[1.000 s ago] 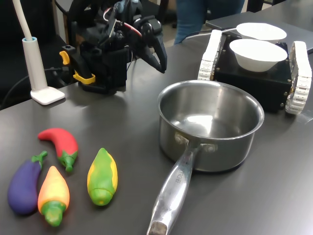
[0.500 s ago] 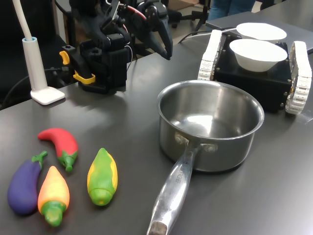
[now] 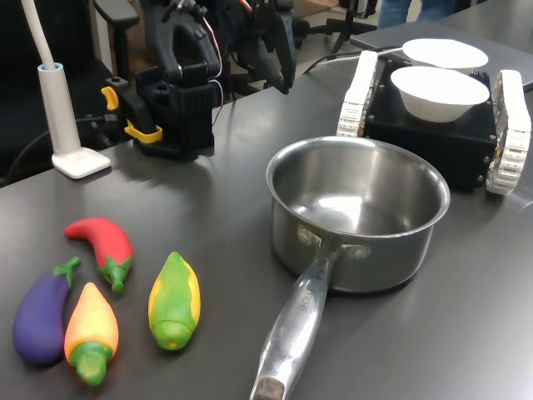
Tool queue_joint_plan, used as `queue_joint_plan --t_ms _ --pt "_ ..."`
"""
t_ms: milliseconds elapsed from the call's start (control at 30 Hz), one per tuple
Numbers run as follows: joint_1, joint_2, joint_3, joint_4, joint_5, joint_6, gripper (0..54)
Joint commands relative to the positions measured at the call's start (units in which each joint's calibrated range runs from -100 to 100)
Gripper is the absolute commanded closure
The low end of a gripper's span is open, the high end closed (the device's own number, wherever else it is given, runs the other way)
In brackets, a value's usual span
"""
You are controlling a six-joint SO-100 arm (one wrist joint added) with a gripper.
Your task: Pick up the carrot and place them in the pan
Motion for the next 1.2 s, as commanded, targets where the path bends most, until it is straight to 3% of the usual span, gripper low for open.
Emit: queue_joint_plan --t_ms 0,233,700,867,1167 --pt "4.45 5.01 -12.12 1.44 2.39 0.06 53.2" --pt "13.28 12.01 -21.11 2.72 5.57 -0.03 51.7" --pt "38.17 28.54 -35.65 2.72 14.51 -8.26 48.9" --pt "45.62 33.52 -38.65 2.72 19.83 -11.12 44.2" --pt "54.68 43.14 -43.29 2.72 27.74 -13.39 34.7"
